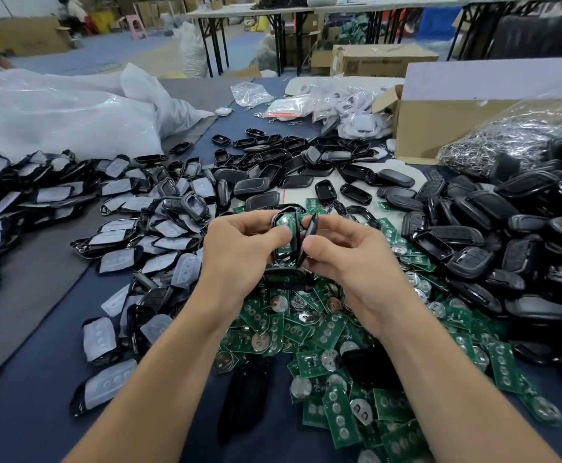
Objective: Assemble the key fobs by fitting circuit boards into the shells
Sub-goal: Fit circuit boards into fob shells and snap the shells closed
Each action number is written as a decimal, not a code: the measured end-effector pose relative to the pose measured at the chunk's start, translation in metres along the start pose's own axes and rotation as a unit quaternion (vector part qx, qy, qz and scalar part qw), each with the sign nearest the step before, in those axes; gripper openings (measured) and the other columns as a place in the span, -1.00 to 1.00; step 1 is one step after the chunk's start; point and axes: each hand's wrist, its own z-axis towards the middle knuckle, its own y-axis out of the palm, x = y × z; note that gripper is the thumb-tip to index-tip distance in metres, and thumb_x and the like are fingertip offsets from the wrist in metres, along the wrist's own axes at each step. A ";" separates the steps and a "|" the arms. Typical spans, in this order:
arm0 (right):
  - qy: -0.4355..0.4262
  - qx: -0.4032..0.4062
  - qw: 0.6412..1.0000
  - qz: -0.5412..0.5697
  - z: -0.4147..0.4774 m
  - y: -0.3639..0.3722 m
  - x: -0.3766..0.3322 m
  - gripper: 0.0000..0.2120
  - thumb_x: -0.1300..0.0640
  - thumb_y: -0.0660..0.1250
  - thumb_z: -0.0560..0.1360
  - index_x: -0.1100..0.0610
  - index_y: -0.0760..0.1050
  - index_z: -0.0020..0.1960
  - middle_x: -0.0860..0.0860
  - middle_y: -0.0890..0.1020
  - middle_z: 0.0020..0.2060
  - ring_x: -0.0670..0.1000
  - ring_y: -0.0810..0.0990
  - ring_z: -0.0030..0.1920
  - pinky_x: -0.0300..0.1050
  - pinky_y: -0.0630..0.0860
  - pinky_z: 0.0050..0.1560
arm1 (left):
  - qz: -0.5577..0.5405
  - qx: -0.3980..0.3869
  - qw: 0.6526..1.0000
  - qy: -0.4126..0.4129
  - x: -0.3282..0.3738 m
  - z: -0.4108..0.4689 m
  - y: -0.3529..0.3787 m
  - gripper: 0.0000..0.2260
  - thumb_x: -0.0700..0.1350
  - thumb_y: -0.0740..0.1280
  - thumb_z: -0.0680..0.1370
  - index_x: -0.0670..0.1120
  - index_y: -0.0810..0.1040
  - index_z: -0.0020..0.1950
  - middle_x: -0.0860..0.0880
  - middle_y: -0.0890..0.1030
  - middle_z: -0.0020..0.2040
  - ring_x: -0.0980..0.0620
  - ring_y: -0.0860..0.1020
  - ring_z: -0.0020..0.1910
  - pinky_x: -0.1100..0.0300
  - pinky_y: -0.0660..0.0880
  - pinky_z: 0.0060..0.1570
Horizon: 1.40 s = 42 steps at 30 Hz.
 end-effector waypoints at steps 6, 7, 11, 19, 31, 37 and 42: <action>0.068 -0.036 0.986 0.149 0.002 -0.007 -0.009 -0.72 0.33 0.44 0.44 0.23 0.63 0.15 0.15 0.74 0.03 0.06 0.74 0.02 -0.13 0.67 -0.02 | -0.019 0.015 0.999 -0.032 -0.005 0.004 -0.002 -0.89 -0.22 0.53 0.52 -0.02 0.78 -0.04 -0.05 0.77 -0.12 0.04 0.69 -0.17 0.11 0.67 -0.11; 0.081 -0.037 0.978 0.189 0.002 -0.009 -0.011 -0.69 0.34 0.44 0.39 0.24 0.62 0.13 0.17 0.74 0.03 0.09 0.74 0.04 -0.11 0.68 -0.01 | -0.026 0.019 0.999 -0.041 -0.006 0.005 -0.002 -0.89 -0.23 0.52 0.53 -0.04 0.77 -0.03 -0.05 0.77 -0.11 0.02 0.69 -0.15 0.06 0.69 -0.10; 0.110 -0.025 0.955 0.274 0.002 -0.015 -0.014 -0.71 0.40 0.42 0.36 0.27 0.56 0.07 0.27 0.69 0.06 0.21 0.74 0.07 -0.07 0.70 -0.03 | -0.074 0.017 0.996 -0.055 -0.007 0.002 0.001 -0.86 -0.30 0.46 0.57 -0.07 0.75 -0.03 -0.07 0.75 -0.13 0.00 0.71 -0.13 0.05 0.70 -0.25; 0.125 0.005 0.960 0.250 0.001 -0.008 -0.014 -0.58 0.16 0.47 0.37 0.33 0.58 0.17 0.24 0.75 -0.07 0.05 0.74 -0.21 -0.18 0.66 -0.25 | -0.142 -0.097 0.983 -0.064 -0.007 0.004 -0.007 -0.59 -0.25 0.43 0.48 -0.07 0.64 0.32 -0.21 0.76 -0.02 -0.12 0.74 -0.14 0.11 0.67 -0.12; 0.084 0.078 0.975 0.189 -0.004 0.004 -0.010 -0.79 0.15 0.51 0.39 0.21 0.59 -0.04 0.14 0.71 -0.24 -0.04 0.62 -0.38 -0.23 0.57 -0.36 | -0.233 -0.245 0.931 -0.134 -0.004 0.005 -0.010 -0.82 -0.23 0.35 0.51 -0.14 0.76 -0.04 -0.10 0.73 -0.10 0.04 0.71 -0.21 0.27 0.64 -0.25; -0.092 0.134 0.976 -0.145 -0.006 0.006 -0.004 -0.80 0.19 0.58 0.42 -0.02 0.64 -0.04 -0.11 0.74 -0.11 -0.13 0.68 -0.11 -0.21 0.59 -0.02 | -0.258 -0.182 0.931 -0.181 0.001 0.007 -0.016 -0.68 -0.22 0.36 0.43 -0.32 0.59 0.14 -0.11 0.73 -0.18 0.03 0.70 -0.29 0.26 0.62 -0.31; -0.218 0.071 0.873 -0.430 -0.012 0.009 -0.002 -0.42 0.24 0.58 0.36 -0.26 0.44 0.17 -0.27 0.51 0.25 -0.44 0.40 0.17 -0.55 0.23 0.22 | -0.224 -0.150 0.942 -0.199 0.003 0.007 -0.017 -0.68 -0.22 0.38 0.37 -0.29 0.60 0.09 -0.12 0.74 -0.18 0.01 0.71 -0.26 0.20 0.66 -0.25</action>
